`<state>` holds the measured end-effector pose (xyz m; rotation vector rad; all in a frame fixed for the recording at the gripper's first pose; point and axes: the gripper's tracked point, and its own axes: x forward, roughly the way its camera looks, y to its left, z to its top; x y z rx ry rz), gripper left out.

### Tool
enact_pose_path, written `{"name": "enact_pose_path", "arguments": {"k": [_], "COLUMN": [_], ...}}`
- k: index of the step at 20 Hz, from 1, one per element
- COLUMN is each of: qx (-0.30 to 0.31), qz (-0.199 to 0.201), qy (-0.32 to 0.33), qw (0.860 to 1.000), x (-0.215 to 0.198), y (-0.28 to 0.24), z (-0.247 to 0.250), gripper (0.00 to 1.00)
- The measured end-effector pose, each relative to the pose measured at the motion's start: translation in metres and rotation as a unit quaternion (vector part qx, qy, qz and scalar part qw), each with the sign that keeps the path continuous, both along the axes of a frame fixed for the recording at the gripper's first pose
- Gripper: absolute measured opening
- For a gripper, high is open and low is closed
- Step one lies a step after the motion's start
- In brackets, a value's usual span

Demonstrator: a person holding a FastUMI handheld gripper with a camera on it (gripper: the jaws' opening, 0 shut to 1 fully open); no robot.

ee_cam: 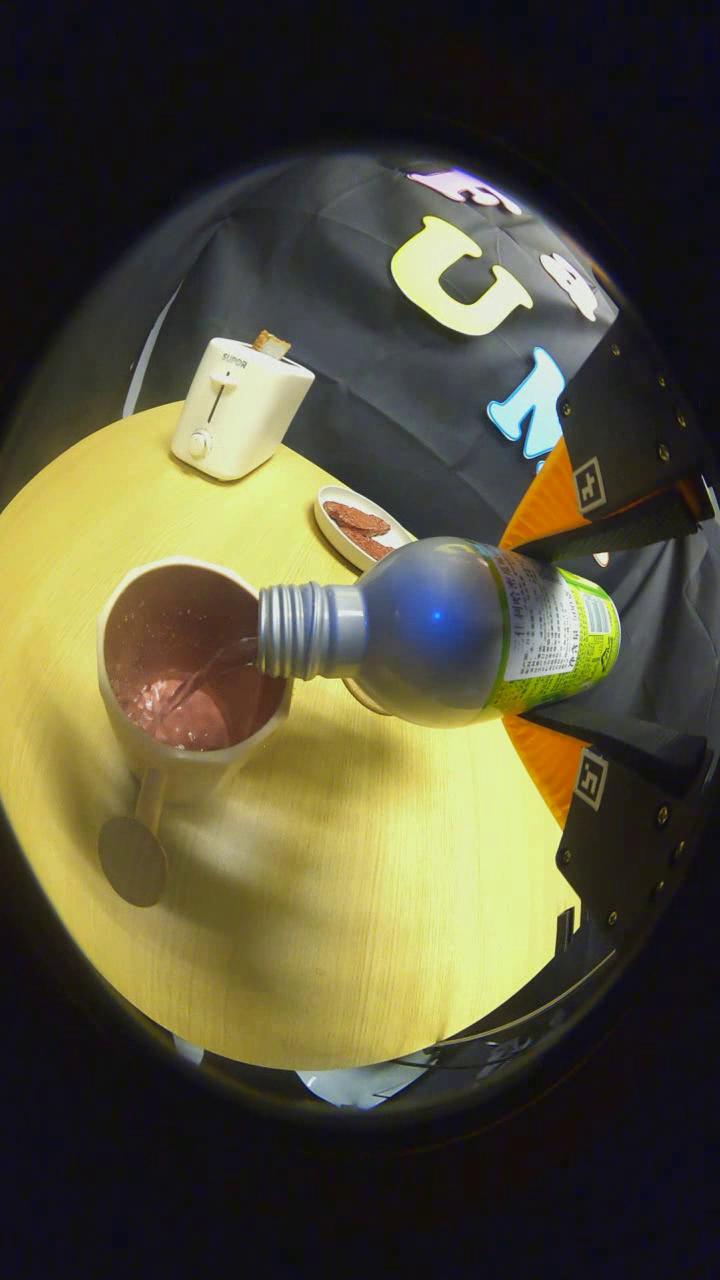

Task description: Take the bottle from table, then pour the juice into the cup, finally place the bottle on the coaster

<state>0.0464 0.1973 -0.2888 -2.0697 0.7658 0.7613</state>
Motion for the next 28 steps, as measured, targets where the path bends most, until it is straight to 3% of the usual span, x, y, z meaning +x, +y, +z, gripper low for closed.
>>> {"name": "enact_pose_path", "arguments": {"k": [28], "qx": [-0.089], "qz": [-0.01], "qy": [0.02], "qw": [0.996], "x": [0.004], "y": [-0.001], "z": [0.01], "gripper": [0.7]}}
